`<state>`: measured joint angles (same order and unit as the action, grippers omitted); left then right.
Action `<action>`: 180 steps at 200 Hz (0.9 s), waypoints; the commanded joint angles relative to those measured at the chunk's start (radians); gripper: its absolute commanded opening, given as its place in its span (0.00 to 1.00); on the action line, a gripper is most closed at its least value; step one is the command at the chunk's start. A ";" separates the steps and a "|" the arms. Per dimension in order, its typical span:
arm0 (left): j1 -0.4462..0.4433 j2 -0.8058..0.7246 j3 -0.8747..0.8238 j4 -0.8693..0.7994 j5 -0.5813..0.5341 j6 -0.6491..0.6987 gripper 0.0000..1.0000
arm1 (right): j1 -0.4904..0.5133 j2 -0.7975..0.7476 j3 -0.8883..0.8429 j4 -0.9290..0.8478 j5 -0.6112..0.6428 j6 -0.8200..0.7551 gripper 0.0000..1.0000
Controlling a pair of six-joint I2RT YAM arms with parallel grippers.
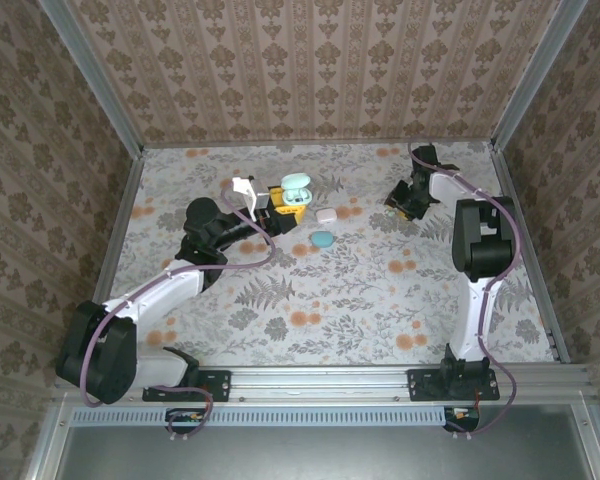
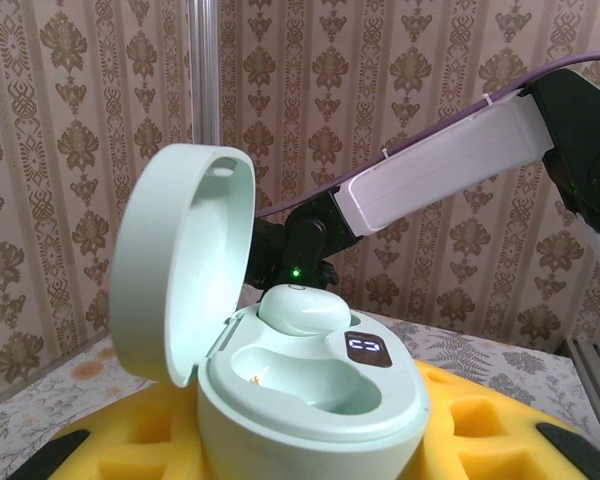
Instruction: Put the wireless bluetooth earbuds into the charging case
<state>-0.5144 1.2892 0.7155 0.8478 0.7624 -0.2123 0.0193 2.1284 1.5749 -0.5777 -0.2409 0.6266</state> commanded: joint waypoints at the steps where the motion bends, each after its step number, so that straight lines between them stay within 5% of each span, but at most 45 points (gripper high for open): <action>1: 0.007 0.004 0.024 0.017 0.009 0.010 0.26 | 0.014 0.027 0.033 -0.052 0.032 -0.026 0.39; 180: 0.010 -0.006 0.018 0.014 0.005 0.008 0.26 | 0.078 0.049 0.087 -0.152 0.098 -0.210 0.26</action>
<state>-0.5144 1.2892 0.7155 0.8478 0.7624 -0.2127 0.0704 2.1902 1.6619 -0.6678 -0.1596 0.4908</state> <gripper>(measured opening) 0.355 0.268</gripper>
